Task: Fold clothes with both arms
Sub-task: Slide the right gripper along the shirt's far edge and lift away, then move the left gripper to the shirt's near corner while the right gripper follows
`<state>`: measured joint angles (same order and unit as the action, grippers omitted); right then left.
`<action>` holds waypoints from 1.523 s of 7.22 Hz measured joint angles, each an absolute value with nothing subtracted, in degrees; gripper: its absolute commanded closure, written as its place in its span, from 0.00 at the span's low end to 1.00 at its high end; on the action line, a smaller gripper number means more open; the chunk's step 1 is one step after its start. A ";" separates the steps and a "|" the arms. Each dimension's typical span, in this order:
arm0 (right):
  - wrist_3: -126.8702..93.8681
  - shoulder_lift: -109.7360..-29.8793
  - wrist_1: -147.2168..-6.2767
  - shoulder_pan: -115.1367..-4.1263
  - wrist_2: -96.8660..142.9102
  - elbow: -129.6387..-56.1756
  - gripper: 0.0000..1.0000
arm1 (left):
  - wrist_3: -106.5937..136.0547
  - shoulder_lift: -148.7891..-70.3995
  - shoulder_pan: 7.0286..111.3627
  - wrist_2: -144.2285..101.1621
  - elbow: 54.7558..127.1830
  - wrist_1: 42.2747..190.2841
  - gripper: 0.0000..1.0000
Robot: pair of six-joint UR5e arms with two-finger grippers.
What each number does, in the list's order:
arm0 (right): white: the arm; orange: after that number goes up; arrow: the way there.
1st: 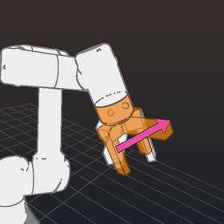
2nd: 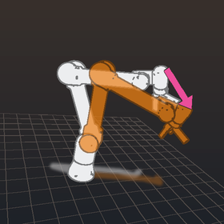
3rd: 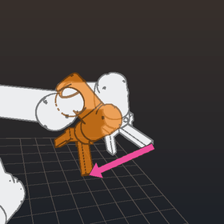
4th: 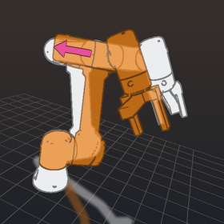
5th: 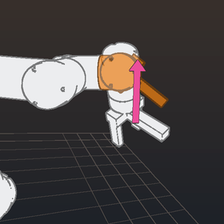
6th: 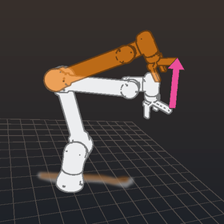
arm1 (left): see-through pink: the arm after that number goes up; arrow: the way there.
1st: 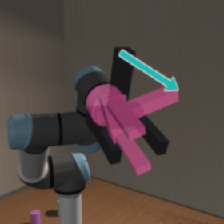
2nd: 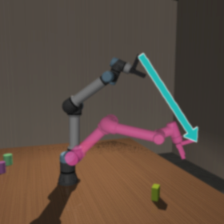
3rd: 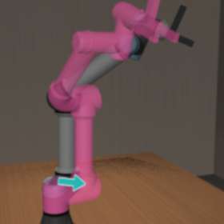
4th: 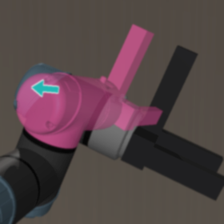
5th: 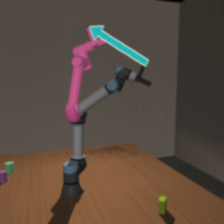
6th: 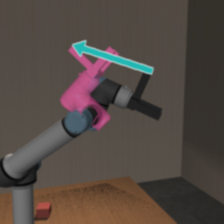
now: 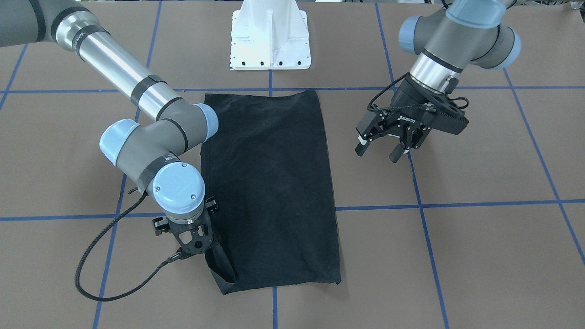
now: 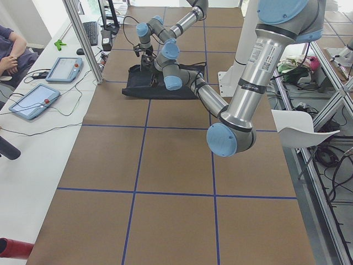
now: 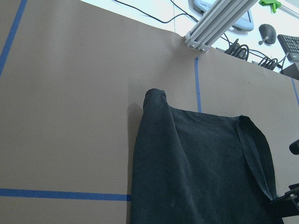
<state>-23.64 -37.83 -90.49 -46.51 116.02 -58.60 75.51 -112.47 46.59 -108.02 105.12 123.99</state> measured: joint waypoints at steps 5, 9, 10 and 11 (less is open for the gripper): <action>-23.42 -35.67 -91.00 -52.62 124.12 -59.98 0.00 | 75.82 -112.67 46.79 -108.16 105.90 123.94 0.00; -40.45 -54.85 -90.59 -52.56 131.19 -90.92 0.00 | 91.63 -110.79 41.89 -113.28 110.68 124.69 0.00; -43.09 -60.29 -90.44 -52.36 131.54 -98.26 0.00 | 96.32 -109.77 38.94 -113.03 111.37 125.49 0.00; -45.26 -64.77 -90.39 -51.84 131.56 -104.30 0.00 | 100.01 -107.35 35.93 -111.53 111.53 128.72 0.00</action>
<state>-45.26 -64.77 -90.39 -51.84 131.56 -104.30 100.01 -107.35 35.93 -111.53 111.53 128.72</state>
